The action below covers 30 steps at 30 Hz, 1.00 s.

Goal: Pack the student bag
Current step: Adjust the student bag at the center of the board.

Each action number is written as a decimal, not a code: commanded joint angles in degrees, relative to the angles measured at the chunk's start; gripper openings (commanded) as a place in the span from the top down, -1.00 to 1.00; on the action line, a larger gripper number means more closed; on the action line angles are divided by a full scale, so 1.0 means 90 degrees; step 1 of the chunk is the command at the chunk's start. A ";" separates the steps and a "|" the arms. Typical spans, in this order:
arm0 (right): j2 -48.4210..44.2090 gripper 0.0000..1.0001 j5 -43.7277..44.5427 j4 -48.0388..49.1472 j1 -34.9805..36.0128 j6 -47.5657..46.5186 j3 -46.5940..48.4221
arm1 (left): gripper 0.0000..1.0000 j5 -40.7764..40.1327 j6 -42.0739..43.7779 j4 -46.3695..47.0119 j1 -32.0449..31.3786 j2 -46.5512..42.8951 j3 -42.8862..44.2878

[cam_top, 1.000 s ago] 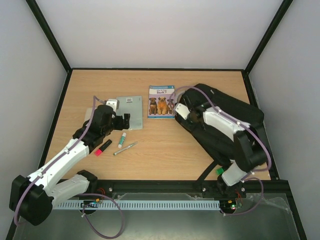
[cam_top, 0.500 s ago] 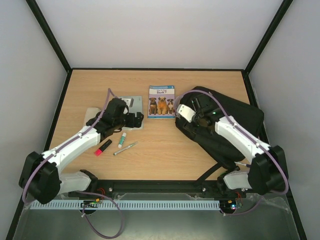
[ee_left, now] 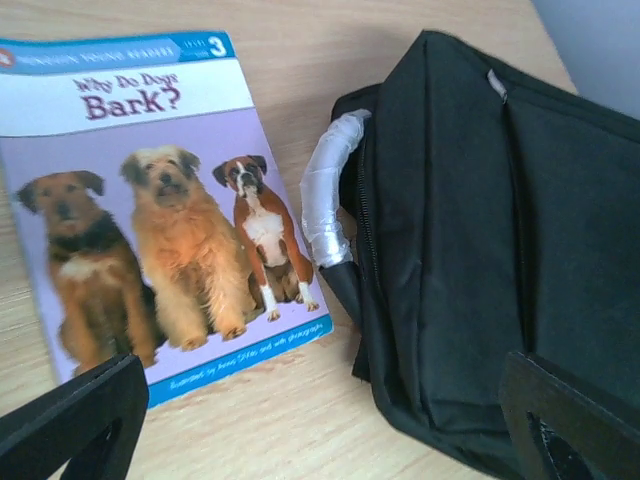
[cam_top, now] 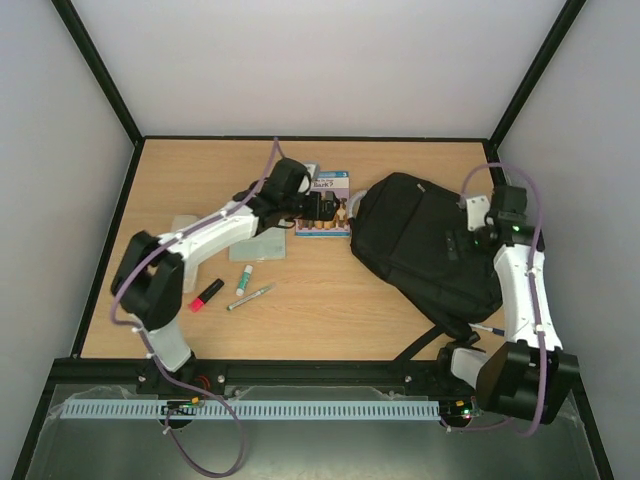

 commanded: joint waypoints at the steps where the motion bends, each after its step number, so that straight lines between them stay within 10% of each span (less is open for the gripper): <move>1: -0.0034 -0.92 -0.0051 -0.0999 -0.1148 -0.0001 -0.0179 | -0.98 0.0482 -0.0187 -0.0200 -0.0105 0.0984 0.0730; 20: 0.0806 -1.00 0.0488 -0.0716 -0.2077 -0.0870 -0.1406 | -0.98 0.1086 -0.0056 -0.0330 -0.0800 0.3434 0.2577; 30: 0.3898 -0.71 0.0482 0.0352 -0.2059 -0.0839 0.0130 | -0.79 0.1035 0.0134 -0.0096 -0.1569 0.3143 0.1864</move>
